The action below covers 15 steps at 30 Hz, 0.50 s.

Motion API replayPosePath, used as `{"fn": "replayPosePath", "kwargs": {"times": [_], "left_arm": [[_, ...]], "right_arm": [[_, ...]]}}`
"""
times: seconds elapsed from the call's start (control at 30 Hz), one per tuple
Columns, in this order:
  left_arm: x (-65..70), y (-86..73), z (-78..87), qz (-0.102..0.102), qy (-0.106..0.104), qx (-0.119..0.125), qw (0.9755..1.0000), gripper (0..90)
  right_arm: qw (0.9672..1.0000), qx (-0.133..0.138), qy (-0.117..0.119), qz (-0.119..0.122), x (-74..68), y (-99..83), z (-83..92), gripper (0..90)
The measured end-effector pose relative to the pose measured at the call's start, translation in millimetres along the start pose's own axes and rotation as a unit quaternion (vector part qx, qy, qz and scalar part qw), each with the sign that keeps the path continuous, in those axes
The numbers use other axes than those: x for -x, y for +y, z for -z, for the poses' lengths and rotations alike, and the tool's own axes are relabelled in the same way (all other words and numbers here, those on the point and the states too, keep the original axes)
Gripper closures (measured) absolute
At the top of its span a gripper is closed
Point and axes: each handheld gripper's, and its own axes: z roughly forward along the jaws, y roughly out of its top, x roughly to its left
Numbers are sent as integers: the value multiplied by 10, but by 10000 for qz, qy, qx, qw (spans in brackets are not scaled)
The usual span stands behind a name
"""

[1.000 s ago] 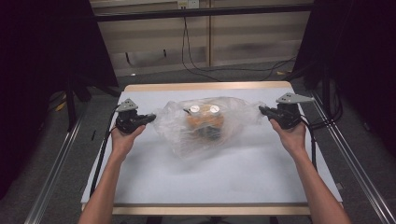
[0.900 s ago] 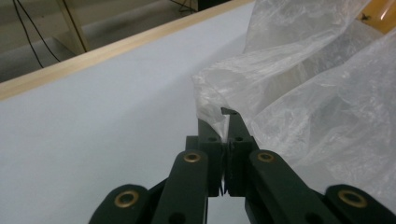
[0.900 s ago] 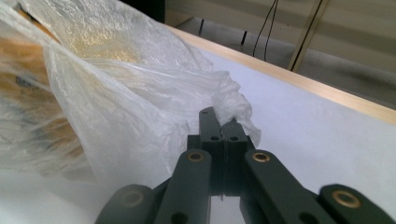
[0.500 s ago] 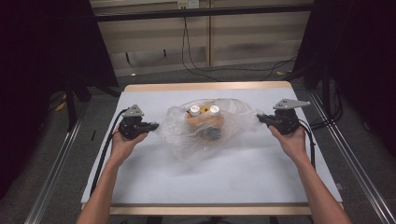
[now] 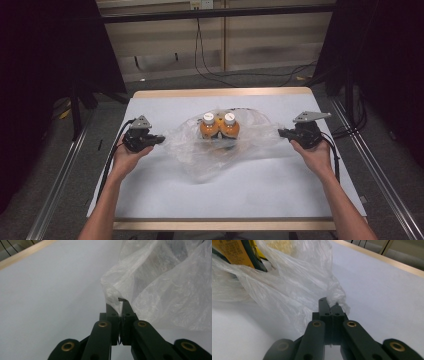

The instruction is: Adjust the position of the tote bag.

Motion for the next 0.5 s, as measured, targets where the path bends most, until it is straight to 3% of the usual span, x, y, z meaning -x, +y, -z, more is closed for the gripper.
{"fn": "replayPosePath", "kwargs": {"times": [0.13, 0.23, 0.37, 0.5], "left_arm": [[-12, -49, -59, -64, -89, -209, 9997, 884], [2, -62, -91, -80, -83, -312, 9994, 884], [15, -108, -201, -222, -6, -622, 9978, 884], [24, -139, -276, -187, -67, -772, 9968, 884]], "right_arm": [[9997, -219, 62, 63, 0, -58, -69, 900], [9992, -381, 59, 120, -18, -71, -110, 900], [9978, -642, 35, 148, -36, -113, -196, 900], [9965, -800, 77, 213, -41, -175, -299, 900]]}}
